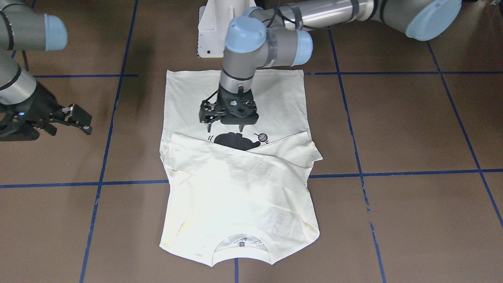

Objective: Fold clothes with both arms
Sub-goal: 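Release the sleeve and move both grippers to the shirt's side edges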

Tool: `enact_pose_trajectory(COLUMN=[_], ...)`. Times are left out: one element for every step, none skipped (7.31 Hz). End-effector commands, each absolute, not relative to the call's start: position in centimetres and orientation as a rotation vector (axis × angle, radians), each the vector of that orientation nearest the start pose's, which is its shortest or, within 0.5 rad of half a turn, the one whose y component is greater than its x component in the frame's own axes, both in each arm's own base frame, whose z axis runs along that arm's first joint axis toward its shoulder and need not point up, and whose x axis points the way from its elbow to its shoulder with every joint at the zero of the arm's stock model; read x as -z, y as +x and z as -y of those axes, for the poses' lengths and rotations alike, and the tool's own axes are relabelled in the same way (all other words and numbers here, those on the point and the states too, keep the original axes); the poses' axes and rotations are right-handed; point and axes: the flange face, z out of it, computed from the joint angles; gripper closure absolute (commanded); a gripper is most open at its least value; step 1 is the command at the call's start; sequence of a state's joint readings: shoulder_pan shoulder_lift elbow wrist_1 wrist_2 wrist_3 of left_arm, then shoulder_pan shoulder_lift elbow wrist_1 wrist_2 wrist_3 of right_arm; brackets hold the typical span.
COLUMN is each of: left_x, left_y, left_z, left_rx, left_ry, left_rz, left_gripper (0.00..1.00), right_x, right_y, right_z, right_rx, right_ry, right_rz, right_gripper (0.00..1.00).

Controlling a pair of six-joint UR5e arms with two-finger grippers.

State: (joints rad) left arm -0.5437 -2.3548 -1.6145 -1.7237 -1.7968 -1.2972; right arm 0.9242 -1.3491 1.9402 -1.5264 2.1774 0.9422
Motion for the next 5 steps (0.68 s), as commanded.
enact_pose_trajectory(left_x=[-19.2, -21.3, -22.9, -23.2, -23.4], left_y=[43.8, 40.7, 39.0, 38.9, 39.0], left_z=[41.2, 39.4, 38.4, 38.4, 38.4], left_rx=[-0.015, -0.058, -0.073, -0.074, -0.073], left_ry=[0.265, 0.281, 0.282, 0.278, 0.277], left_rz=[-0.892, -0.873, -0.861, -0.856, -0.852], left_gripper=[0.0, 0.0, 0.0, 0.0, 0.0], right_x=[-32.4, -31.3, -31.5, -32.3, -32.6], right_y=[-34.8, -39.4, -42.4, -45.4, -46.7], right_z=[39.7, 35.0, 31.2, 26.9, 24.7], right_rx=[-0.143, -0.155, -0.185, -0.19, -0.195], right_ry=[-0.009, 0.008, -0.003, 0.012, 0.028], right_rz=[0.848, 0.853, 0.879, 0.868, 0.857], right_gripper=[0.0, 0.0, 0.0, 0.0, 0.0])
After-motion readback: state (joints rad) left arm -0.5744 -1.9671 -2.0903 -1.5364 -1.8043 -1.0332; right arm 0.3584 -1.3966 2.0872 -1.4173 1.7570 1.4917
